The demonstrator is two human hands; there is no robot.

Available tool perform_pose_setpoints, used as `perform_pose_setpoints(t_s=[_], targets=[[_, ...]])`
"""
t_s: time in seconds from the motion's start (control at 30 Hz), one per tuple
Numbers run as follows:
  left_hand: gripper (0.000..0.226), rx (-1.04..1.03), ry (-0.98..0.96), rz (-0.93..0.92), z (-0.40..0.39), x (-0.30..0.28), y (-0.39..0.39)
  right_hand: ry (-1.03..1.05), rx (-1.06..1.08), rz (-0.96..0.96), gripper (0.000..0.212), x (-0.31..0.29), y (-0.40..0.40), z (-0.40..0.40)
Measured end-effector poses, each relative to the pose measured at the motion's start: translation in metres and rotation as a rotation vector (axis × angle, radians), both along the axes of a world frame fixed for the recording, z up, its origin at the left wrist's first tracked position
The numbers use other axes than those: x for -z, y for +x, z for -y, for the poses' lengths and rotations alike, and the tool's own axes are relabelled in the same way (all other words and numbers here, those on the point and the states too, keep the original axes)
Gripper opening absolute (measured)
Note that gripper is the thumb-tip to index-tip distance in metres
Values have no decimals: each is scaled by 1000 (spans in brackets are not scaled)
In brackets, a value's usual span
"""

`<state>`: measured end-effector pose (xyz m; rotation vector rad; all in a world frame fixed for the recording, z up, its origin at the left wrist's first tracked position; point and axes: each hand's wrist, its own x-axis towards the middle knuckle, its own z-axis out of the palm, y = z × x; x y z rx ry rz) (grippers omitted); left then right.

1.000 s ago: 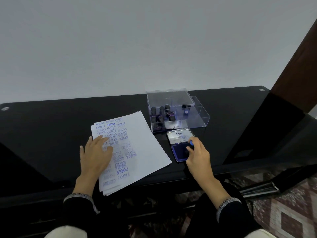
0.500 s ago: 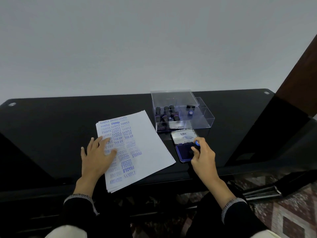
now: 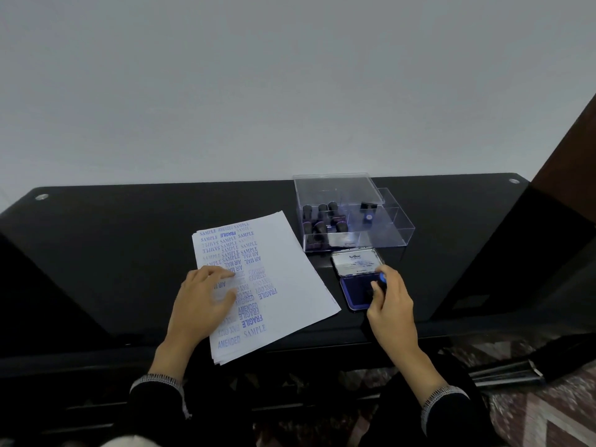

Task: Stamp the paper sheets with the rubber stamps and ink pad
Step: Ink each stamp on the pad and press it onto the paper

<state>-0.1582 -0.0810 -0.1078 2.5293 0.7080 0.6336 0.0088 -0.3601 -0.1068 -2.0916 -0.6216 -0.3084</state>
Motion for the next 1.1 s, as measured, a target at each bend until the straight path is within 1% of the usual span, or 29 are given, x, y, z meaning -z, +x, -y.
perform_pose_setpoints(t_s=[0.1,0.3,0.33,0.5,0.6,0.67,0.7,0.77,0.9,0.97,1.03,1.1], targets=[[26,17,-54,12,1,-2,0,40,-4,8,31,0,-2,1],[25,43,-67,1,-3,-1,1,135,-92,-27,32,-5,-7,-1],[27,47,-69,-9,-4,-1,2,158,-104,-41,32,-7,-9,-5],[52,61,-72,-76,-9,0,2,268,-194,-159,27,-19,-32,-43],[54,80,-66,-127,-10,1,2,379,-254,-299,25,-20,-49,-72],[54,99,-68,-144,-12,1,2,421,-283,-340,15,-19,-58,-87],[55,107,-68,-149,-12,1,2,419,-302,-349,12,-18,-62,-94],[58,111,-61,-157,-13,3,2,376,-361,-351,13,-16,-66,-102],[60,89,-44,-156,-13,4,3,151,-469,-243,15,-15,-64,-110],[63,80,-42,-162,-13,4,4,74,-500,-194,16,-14,-63,-112],[64,76,-39,-170,-14,5,4,30,-518,-175,19,-12,-63,-112],[61,74,-41,-160,-14,5,4,6,-530,-172,20,-11,-64,-111]])
